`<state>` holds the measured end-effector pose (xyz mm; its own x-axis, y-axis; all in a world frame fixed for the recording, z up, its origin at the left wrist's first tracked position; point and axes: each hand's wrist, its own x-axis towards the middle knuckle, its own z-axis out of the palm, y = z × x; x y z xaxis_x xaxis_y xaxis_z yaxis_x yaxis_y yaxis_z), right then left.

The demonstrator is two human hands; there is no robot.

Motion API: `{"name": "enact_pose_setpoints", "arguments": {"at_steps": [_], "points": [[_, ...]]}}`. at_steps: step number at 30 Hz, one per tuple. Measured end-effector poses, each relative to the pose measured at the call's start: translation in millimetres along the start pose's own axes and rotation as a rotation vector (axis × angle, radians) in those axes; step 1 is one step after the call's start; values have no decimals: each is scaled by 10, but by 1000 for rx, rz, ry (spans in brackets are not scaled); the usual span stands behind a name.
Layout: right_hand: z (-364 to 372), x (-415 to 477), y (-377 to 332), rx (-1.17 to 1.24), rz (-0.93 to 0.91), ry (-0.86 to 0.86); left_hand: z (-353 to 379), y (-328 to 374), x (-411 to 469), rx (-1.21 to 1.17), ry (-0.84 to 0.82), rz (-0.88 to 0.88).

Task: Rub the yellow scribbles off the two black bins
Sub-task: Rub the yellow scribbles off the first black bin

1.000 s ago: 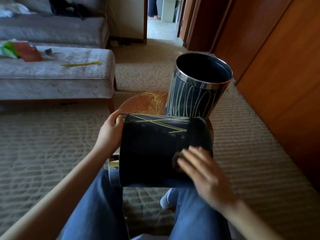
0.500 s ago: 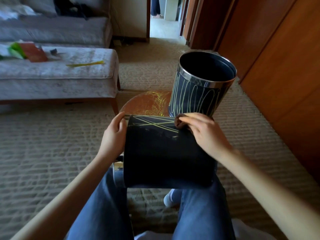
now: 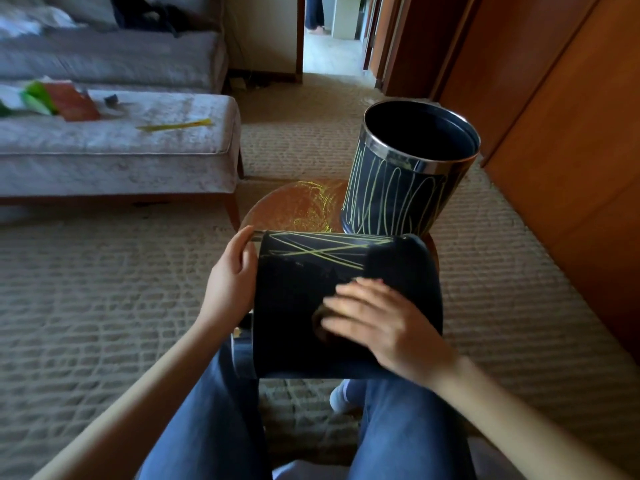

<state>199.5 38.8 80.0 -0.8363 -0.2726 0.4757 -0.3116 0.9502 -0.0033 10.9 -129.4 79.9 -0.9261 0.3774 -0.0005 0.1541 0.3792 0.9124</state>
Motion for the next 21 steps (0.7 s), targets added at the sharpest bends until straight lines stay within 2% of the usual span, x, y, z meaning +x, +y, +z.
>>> {"name": "enact_pose_setpoints", "arguments": {"at_steps": [4, 6, 8, 10, 13, 15, 18, 21], "points": [[-69, 379, 437, 173, 433, 53, -8, -2, -79, -6, 3, 14], [-94, 451, 519, 170, 530, 33, -16, -13, -117, 2, -2, 27], [-54, 371, 376, 82, 451, 81, -17, -10, -107, 19, -9, 34], [9, 156, 86, 10, 276, 107, -2, 8, -56, 29, -19, 25], [194, -187, -242, -102, -77, -7, 16, 30, 16, 27, -33, 12], [299, -278, -309, -117, -222, -56, 13, 16, 17, 26, -31, 17], [249, -160, -252, -101, -287, -46, -6, -41, -66, 16, -24, 45], [121, 172, -94, -4, -101, 5, -20, -127, -189, -5, -16, 87]]}}
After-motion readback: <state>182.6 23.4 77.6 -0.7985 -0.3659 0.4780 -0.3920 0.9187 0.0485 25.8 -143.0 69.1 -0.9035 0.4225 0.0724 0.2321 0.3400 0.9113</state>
